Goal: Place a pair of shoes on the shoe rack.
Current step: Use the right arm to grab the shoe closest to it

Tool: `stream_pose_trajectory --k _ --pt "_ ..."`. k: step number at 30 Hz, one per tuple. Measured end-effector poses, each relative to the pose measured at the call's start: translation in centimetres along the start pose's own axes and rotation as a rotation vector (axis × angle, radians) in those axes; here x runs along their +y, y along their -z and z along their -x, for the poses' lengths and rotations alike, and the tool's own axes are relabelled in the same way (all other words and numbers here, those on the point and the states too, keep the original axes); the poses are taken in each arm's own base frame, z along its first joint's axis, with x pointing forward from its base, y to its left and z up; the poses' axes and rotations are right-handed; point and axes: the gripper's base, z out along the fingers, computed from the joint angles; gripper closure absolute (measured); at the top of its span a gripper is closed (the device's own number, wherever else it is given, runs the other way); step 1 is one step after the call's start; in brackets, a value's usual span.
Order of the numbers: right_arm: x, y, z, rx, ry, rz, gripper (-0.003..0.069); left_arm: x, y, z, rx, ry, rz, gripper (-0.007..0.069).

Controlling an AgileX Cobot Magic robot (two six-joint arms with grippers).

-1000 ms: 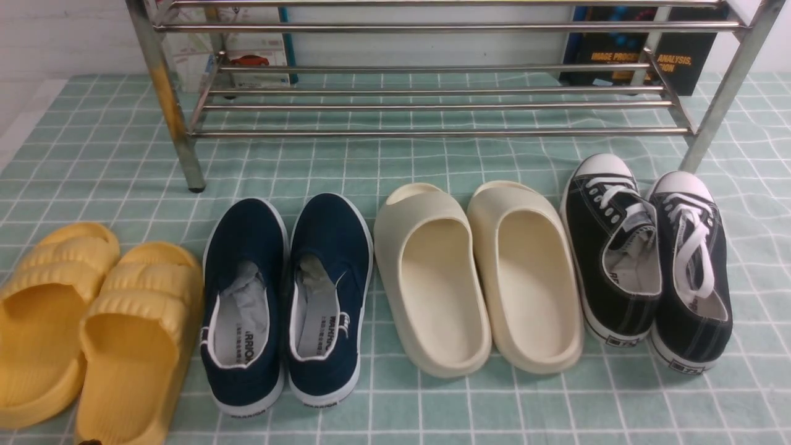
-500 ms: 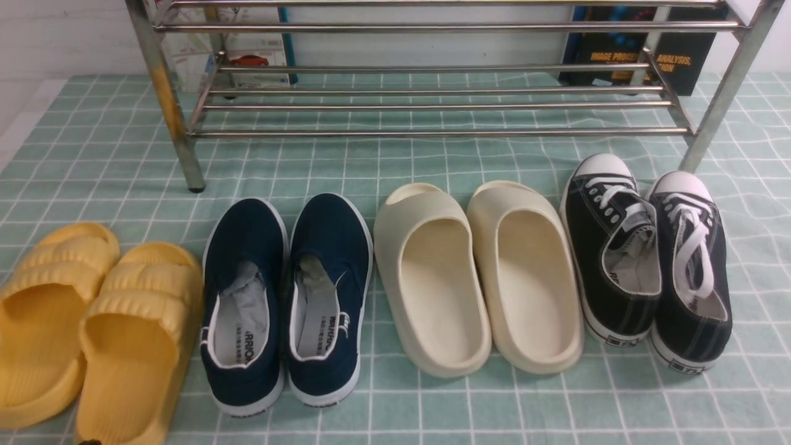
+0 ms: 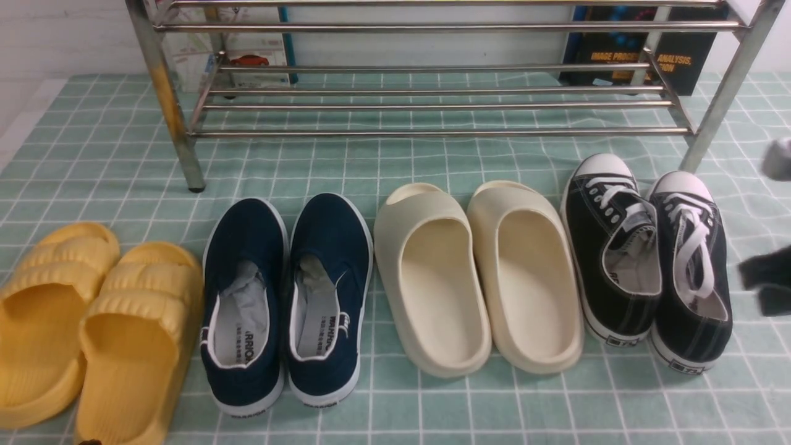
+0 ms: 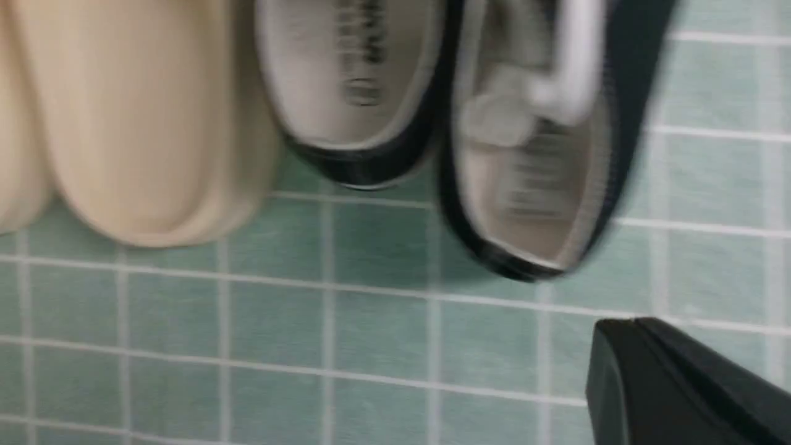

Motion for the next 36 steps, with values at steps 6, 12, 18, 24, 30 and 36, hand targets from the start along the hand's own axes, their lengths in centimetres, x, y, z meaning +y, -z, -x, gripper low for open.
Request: stream_pose_trajectory --k 6,12,18,24,30,36 --pt "1.6 -5.1 2.5 0.068 0.061 0.047 0.0523 0.0 0.0 0.0 0.000 0.000 0.000 0.0636" --pt "2.1 -5.8 4.3 -0.001 0.034 0.063 0.0368 0.0 0.0 0.0 0.000 0.000 0.000 0.0636" --pt "4.2 -5.6 5.5 -0.102 0.082 0.091 0.0303 0.0 0.0 0.0 0.000 0.000 0.000 0.0636" --pt "4.8 -8.6 5.8 -0.074 0.058 0.086 0.0296 0.0 0.0 0.0 0.000 0.000 0.000 0.0636" --pt "4.4 -11.5 5.6 -0.026 0.015 0.058 0.0323 0.0 0.0 0.0 0.000 0.000 0.000 0.0636" --pt "4.5 -12.3 5.8 -0.040 -0.004 0.064 0.0520 0.0 0.0 0.0 0.000 -0.001 -0.001 0.0636"
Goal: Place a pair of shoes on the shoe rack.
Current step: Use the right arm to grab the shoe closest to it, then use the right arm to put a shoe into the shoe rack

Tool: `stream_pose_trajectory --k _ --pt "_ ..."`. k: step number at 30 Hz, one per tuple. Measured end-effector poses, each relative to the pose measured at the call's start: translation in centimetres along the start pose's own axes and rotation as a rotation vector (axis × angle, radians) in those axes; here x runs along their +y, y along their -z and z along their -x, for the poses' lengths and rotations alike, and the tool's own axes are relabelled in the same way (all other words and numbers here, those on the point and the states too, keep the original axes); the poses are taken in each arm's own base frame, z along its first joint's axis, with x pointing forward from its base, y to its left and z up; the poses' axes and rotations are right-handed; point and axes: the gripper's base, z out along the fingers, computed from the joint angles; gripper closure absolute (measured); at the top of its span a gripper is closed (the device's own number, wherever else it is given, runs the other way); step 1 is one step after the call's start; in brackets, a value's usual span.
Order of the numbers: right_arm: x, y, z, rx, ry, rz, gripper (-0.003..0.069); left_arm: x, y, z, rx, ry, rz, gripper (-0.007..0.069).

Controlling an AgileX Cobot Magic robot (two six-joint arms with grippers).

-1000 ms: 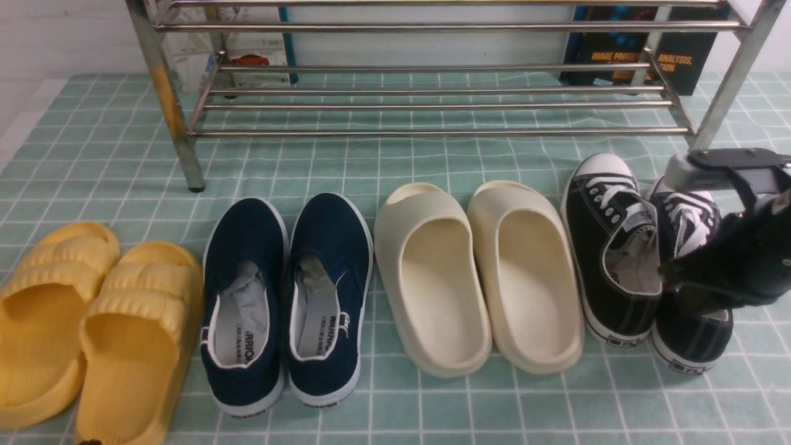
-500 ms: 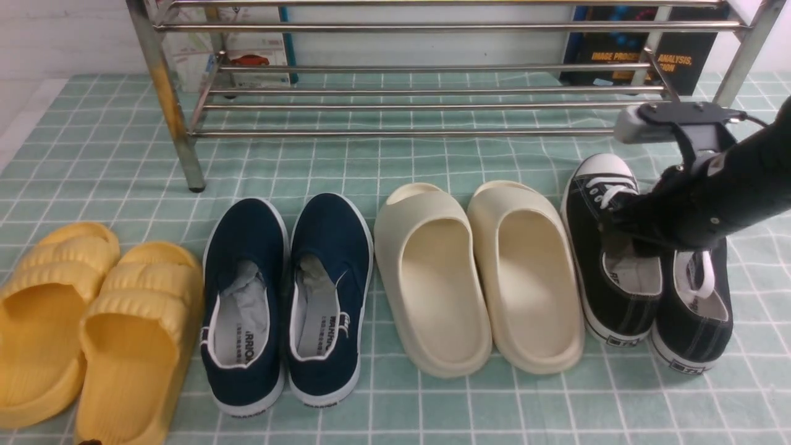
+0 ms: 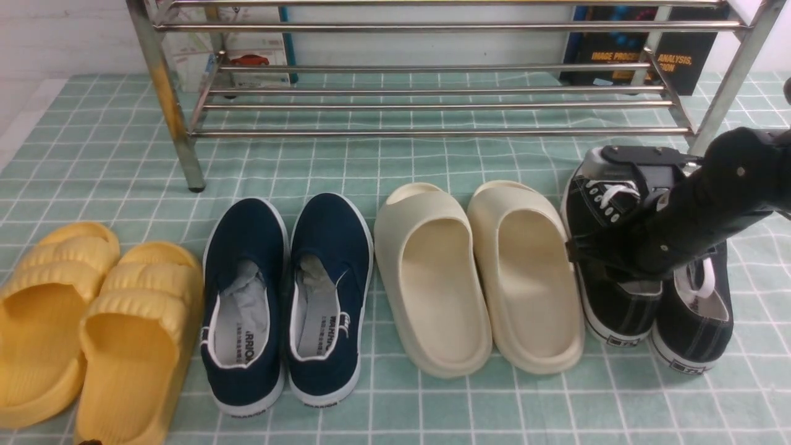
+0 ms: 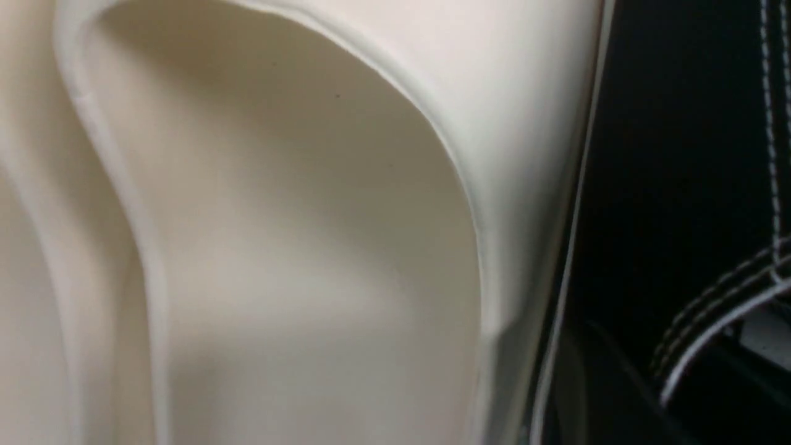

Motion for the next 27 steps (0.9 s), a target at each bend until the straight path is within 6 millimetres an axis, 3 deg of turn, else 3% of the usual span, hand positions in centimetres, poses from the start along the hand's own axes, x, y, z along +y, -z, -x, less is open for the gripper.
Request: stream_pose_trajectory --k 3,7,12,17,18,25,27 --pt "0.3 0.3 0.1 -0.011 -0.004 0.010 0.0642 0.0 0.0 0.0 0.000 0.000 0.000 0.0636" --pt "0.5 1.6 0.4 -0.039 0.026 0.014 0.0648 0.0 0.0 0.0 0.000 0.000 0.000 0.0636" --pt "0.9 5.2 0.9 -0.126 0.133 0.027 0.0648 0.0 0.0 0.0 0.000 0.000 0.000 0.0636" --pt "2.1 7.4 0.8 -0.194 0.308 0.035 0.0648 0.0 0.0 0.0 0.000 0.000 0.000 0.0636" --pt "3.0 7.9 0.7 -0.218 0.408 0.041 0.0646 0.0 0.0 0.0 0.000 0.000 0.000 0.0636" --pt "4.1 7.1 2.1 -0.336 0.590 0.016 0.0645 0.0 0.0 0.0 0.000 0.000 0.000 0.0636" --pt "4.1 6.4 3.6 -0.368 0.595 -0.001 0.0643 0.0 0.0 0.0 0.000 0.000 0.000 0.0636"
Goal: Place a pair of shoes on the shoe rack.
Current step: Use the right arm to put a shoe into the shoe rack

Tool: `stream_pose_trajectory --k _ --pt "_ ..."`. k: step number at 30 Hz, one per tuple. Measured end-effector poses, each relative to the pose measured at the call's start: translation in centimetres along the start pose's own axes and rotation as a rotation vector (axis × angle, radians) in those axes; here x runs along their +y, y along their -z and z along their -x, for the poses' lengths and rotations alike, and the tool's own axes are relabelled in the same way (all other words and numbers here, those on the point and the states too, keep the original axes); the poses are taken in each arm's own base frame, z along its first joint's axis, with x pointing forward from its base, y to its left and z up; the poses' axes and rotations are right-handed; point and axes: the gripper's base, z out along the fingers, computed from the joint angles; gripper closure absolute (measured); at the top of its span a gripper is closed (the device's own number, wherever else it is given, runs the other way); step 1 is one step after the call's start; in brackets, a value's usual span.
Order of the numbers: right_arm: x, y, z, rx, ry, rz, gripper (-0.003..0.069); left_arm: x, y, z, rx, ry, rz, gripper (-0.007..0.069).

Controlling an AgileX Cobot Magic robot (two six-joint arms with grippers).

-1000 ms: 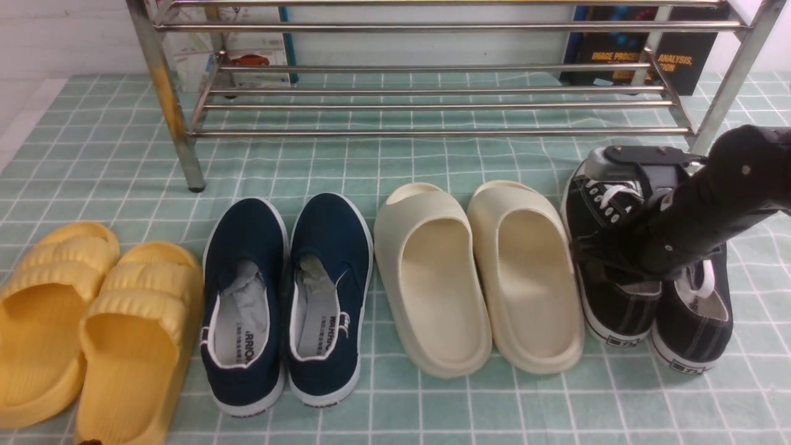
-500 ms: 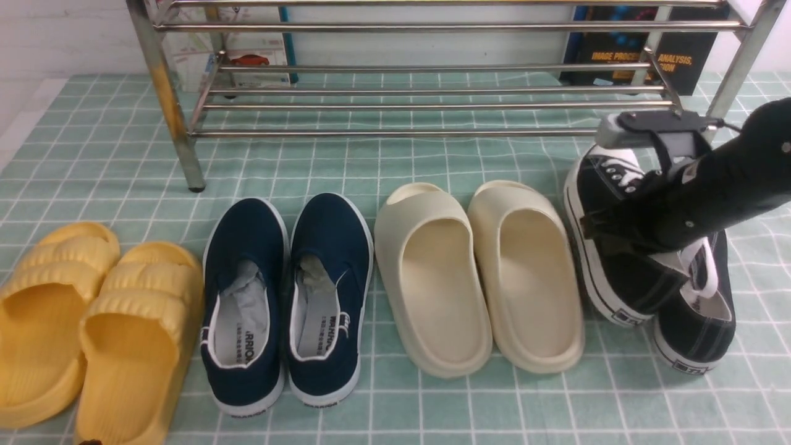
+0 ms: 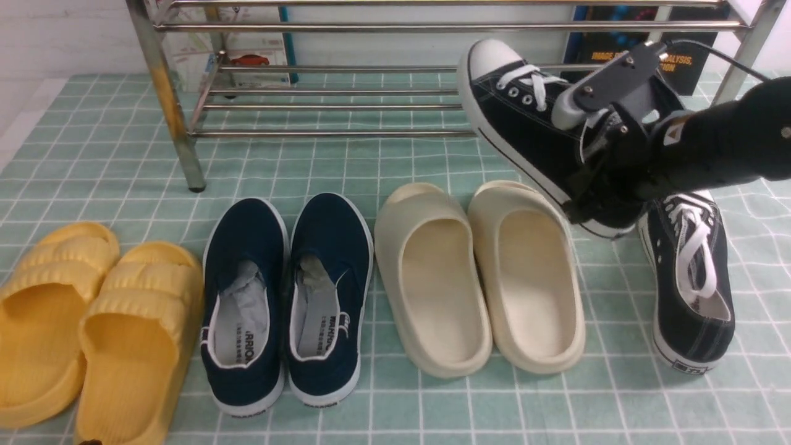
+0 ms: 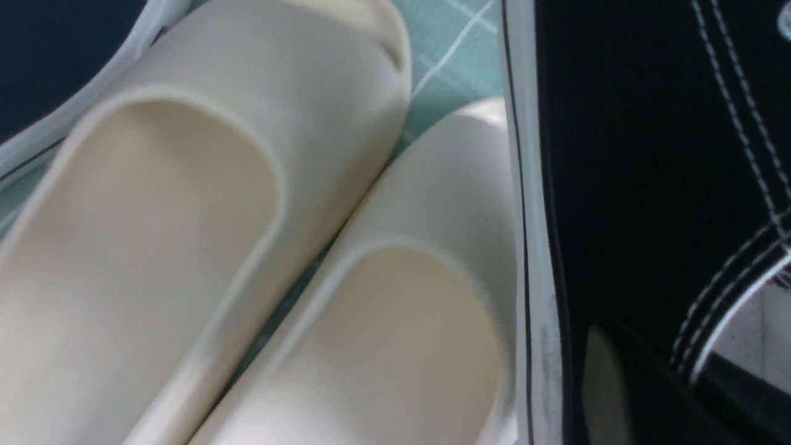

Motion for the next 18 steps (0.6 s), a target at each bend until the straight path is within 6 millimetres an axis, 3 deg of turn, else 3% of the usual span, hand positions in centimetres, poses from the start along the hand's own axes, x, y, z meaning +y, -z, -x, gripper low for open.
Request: stream_pose_trajectory --k 7,12,18 --pt "-2.7 -4.6 1.3 0.017 -0.072 -0.034 0.0644 0.0 0.0 0.0 0.000 0.000 0.000 0.0636" --pt "-4.1 -6.3 1.5 0.033 -0.193 -0.048 0.0643 0.0 0.0 0.0 0.000 0.000 0.000 0.0636" --pt "-4.8 -7.9 2.2 -0.007 -0.195 -0.069 0.0642 0.0 0.0 0.0 0.000 0.000 0.000 0.0636"
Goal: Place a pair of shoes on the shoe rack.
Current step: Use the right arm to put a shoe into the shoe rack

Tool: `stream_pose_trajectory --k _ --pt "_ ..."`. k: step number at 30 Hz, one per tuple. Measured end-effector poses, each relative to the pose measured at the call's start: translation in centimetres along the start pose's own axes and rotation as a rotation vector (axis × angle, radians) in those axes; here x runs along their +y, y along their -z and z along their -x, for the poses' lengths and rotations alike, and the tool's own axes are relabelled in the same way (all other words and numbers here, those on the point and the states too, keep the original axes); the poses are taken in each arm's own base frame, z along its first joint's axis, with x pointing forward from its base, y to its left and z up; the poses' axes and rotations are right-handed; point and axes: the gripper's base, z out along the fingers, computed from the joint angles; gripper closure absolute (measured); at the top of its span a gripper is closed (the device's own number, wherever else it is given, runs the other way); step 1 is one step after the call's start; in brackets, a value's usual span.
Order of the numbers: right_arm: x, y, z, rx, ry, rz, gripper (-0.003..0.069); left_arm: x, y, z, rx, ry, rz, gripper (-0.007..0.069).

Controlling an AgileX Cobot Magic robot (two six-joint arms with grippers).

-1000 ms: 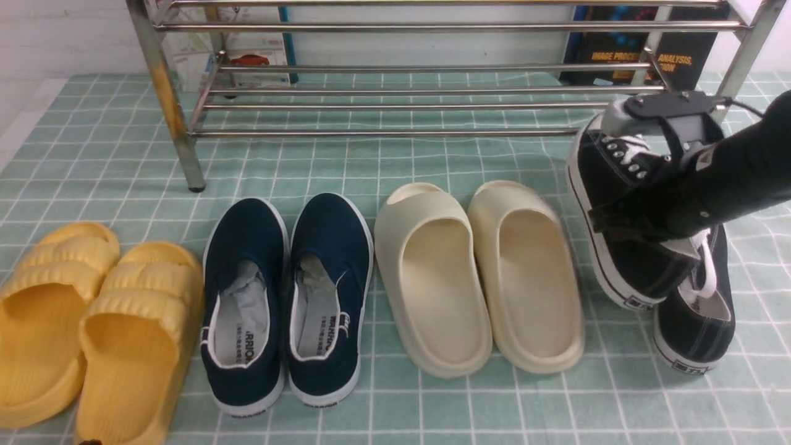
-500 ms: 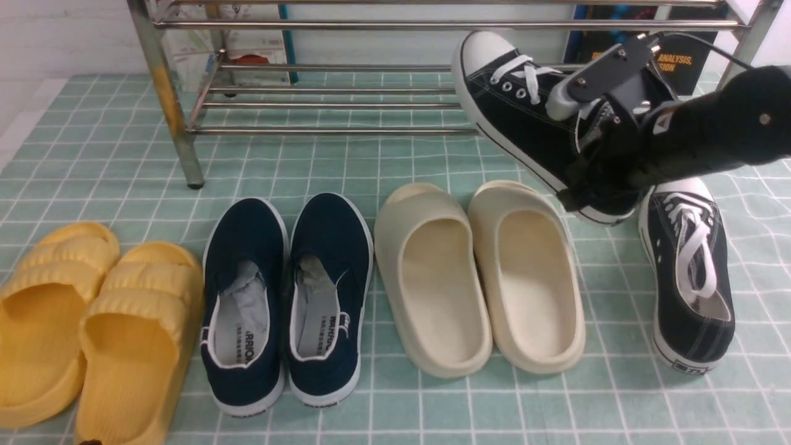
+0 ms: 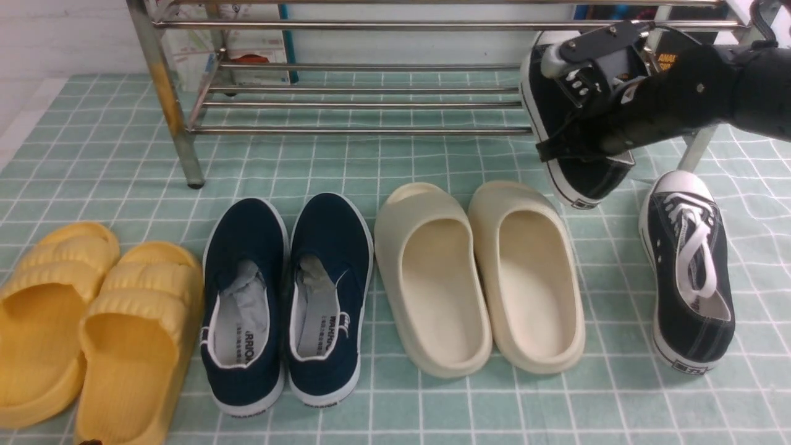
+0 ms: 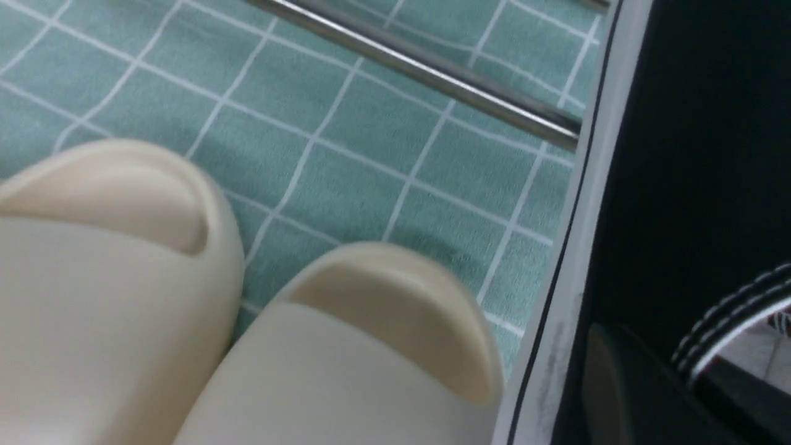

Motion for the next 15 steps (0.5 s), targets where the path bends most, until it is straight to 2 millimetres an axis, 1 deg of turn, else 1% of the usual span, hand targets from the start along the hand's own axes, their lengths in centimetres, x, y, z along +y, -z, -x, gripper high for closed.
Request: stream_pose_trajectory --k 5,11,15 --pt "-0.2 -1.6 0.5 -0.002 -0.022 0.004 0.0642 0.0 0.0 0.0 0.000 0.000 0.000 0.0636" --pt "-0.8 -1.6 1.9 -0.040 -0.078 -0.003 0.0642 0.0 0.0 0.0 0.000 0.000 0.000 0.0636" --pt "-1.7 -1.7 2.1 -0.062 -0.082 -0.025 0.0642 0.0 0.0 0.0 0.000 0.000 0.000 0.0636"
